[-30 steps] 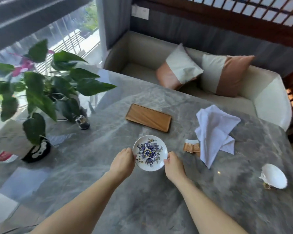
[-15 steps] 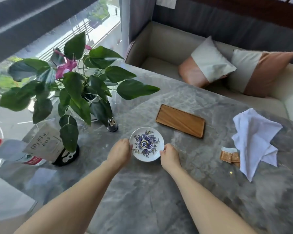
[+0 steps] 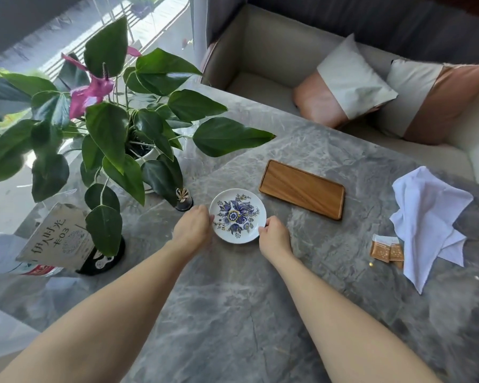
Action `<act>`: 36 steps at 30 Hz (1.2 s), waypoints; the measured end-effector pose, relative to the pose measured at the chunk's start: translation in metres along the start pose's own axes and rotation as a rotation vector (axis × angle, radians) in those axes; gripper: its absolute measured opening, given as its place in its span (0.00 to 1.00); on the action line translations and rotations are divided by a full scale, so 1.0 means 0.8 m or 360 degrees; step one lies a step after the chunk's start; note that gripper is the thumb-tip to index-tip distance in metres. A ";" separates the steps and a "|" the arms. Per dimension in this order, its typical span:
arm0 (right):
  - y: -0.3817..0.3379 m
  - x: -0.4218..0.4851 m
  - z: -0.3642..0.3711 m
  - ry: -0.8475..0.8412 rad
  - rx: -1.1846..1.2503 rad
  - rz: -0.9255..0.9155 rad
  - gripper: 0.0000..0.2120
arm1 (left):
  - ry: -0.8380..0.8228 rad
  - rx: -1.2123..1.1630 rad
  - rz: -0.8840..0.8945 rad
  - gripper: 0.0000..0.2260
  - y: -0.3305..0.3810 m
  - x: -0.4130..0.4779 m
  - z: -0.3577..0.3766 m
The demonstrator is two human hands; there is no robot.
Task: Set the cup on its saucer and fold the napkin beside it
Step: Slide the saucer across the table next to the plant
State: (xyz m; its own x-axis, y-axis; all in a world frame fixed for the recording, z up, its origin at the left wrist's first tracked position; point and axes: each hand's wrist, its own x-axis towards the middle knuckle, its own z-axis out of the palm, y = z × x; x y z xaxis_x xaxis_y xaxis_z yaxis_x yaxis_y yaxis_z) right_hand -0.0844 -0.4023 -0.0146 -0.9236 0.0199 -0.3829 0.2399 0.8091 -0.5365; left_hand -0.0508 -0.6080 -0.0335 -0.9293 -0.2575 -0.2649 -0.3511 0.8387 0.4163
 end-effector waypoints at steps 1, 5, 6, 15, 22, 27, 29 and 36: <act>0.000 0.003 0.001 -0.0001 0.0004 -0.0001 0.07 | 0.0009 0.0001 0.0004 0.11 0.000 0.002 0.001; 0.000 0.012 0.001 -0.0007 0.0013 -0.0018 0.07 | 0.0041 -0.0008 -0.0015 0.09 0.002 0.008 0.002; 0.000 0.014 0.001 -0.0006 0.0013 -0.0024 0.07 | 0.0038 -0.0010 -0.0025 0.09 0.002 0.009 0.002; 0.010 0.007 -0.008 -0.0043 0.0107 -0.0014 0.11 | 0.0041 -0.0073 -0.0101 0.15 0.007 -0.006 -0.003; 0.056 -0.026 -0.047 -0.0043 0.0049 -0.0083 0.17 | 0.0151 -0.0056 -0.0132 0.19 0.033 -0.070 0.005; 0.115 -0.047 -0.100 0.0004 -0.0253 -0.0150 0.18 | 0.0045 0.0055 0.0030 0.18 0.096 -0.109 0.029; 0.142 -0.054 -0.124 0.0018 -0.0298 -0.0150 0.18 | -0.0004 0.0085 0.0117 0.18 0.129 -0.123 0.044; 0.263 -0.088 -0.217 0.0123 -0.0345 -0.0053 0.19 | -0.0158 0.0128 0.0388 0.19 0.259 -0.168 0.107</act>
State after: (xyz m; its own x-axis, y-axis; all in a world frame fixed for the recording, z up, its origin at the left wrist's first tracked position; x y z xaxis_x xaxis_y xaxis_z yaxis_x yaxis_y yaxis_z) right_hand -0.0207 -0.1315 0.0301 -0.9521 0.0292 -0.3045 0.1466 0.9172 -0.3704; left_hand 0.0111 -0.3584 0.0138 -0.9680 0.0015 -0.2510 -0.1047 0.9065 0.4089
